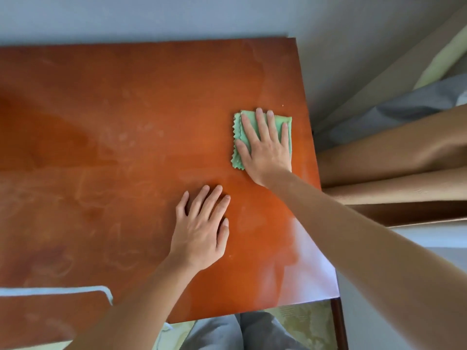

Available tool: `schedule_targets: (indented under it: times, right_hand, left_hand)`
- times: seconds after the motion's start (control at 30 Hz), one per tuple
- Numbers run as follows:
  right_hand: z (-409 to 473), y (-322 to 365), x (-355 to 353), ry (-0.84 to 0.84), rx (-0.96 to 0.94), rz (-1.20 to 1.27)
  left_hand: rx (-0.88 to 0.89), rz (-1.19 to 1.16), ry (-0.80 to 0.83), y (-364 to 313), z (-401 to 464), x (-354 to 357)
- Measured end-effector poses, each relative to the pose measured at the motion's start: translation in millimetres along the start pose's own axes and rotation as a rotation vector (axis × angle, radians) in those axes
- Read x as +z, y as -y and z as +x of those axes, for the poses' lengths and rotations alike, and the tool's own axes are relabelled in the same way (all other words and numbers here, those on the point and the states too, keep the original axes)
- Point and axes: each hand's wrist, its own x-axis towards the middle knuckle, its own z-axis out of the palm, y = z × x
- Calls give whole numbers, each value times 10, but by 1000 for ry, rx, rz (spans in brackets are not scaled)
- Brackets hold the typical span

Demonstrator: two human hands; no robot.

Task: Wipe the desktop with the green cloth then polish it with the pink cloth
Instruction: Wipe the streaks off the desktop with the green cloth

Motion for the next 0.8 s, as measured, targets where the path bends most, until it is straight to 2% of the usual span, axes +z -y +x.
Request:
schedule_targets:
  times: [0.17,0.33,0.5,0.67,0.8]
  right_hand:
    - [-306,-93,43,18,13,-15]
    - [-178,-127,25,6,10,-14]
    - [377,-247,-113,-12,57,-23]
    - [1127,-405,-280,-25,54,-65]
    - [1304,-392,-345,-6,69,-58]
  left_hand:
    - [-50,-46,-62,-41,578,-162]
    - [-81,-15,51,120,1399,-235]
    - [-25,25,78,363,1859,-109]
    - [4,42,41,406,1902,-21]
    - [6,41,57,396,1901,-61]
